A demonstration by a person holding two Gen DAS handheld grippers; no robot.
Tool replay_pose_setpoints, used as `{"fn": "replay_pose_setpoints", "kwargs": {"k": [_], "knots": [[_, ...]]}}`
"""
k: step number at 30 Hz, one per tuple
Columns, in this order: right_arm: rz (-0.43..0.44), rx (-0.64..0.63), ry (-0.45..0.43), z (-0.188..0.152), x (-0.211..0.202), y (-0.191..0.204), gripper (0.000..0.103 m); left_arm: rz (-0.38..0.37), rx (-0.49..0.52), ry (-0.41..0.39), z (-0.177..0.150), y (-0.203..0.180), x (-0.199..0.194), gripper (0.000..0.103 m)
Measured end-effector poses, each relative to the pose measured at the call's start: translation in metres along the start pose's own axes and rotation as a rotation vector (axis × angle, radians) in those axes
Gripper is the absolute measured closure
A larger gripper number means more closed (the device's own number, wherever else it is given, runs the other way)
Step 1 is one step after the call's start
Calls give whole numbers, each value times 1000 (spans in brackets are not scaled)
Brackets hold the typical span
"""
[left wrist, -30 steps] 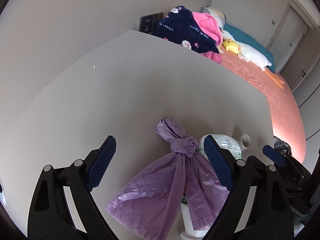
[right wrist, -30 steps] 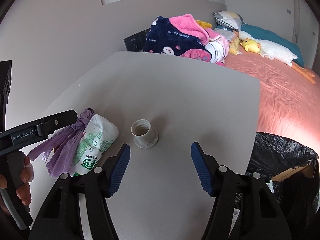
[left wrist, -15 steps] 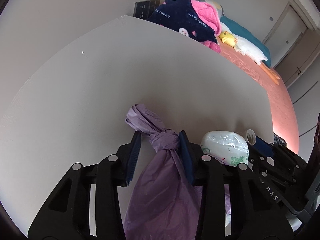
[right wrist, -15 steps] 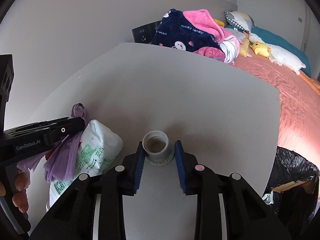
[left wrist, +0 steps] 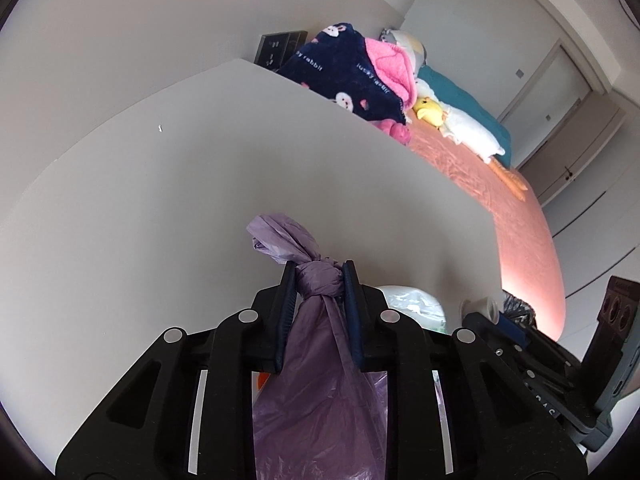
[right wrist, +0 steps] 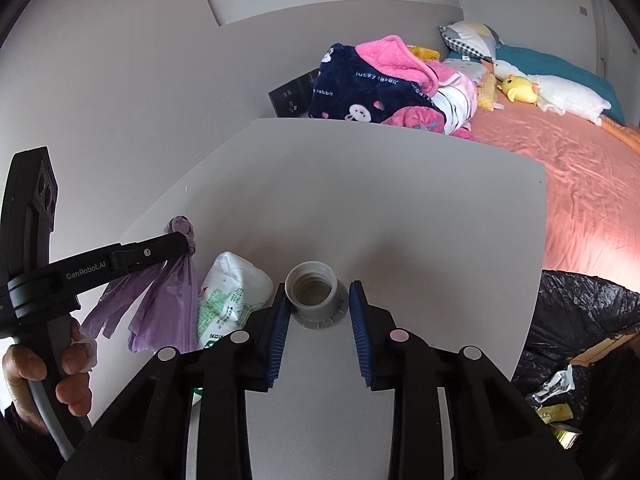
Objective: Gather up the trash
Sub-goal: 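Carry the purple bag and white cup over the black trash bag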
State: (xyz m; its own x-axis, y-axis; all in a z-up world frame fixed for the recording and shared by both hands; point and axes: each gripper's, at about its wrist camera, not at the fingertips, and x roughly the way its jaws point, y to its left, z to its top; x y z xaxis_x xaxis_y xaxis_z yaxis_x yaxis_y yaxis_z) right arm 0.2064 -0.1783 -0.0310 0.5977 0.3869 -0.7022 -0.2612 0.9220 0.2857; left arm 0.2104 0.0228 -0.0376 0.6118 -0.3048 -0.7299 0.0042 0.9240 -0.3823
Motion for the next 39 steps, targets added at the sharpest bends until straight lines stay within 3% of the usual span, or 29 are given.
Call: {"fn": "replay_pose_setpoints", "kwargs": {"k": [7, 39], "knots": [[11, 18, -27, -4, -19, -5, 71, -47, -6, -54, 0, -10, -23, 81], [-9, 111, -177, -37, -132, -47, 71, -210, 121, -39, -41, -119, -54, 81]]}}
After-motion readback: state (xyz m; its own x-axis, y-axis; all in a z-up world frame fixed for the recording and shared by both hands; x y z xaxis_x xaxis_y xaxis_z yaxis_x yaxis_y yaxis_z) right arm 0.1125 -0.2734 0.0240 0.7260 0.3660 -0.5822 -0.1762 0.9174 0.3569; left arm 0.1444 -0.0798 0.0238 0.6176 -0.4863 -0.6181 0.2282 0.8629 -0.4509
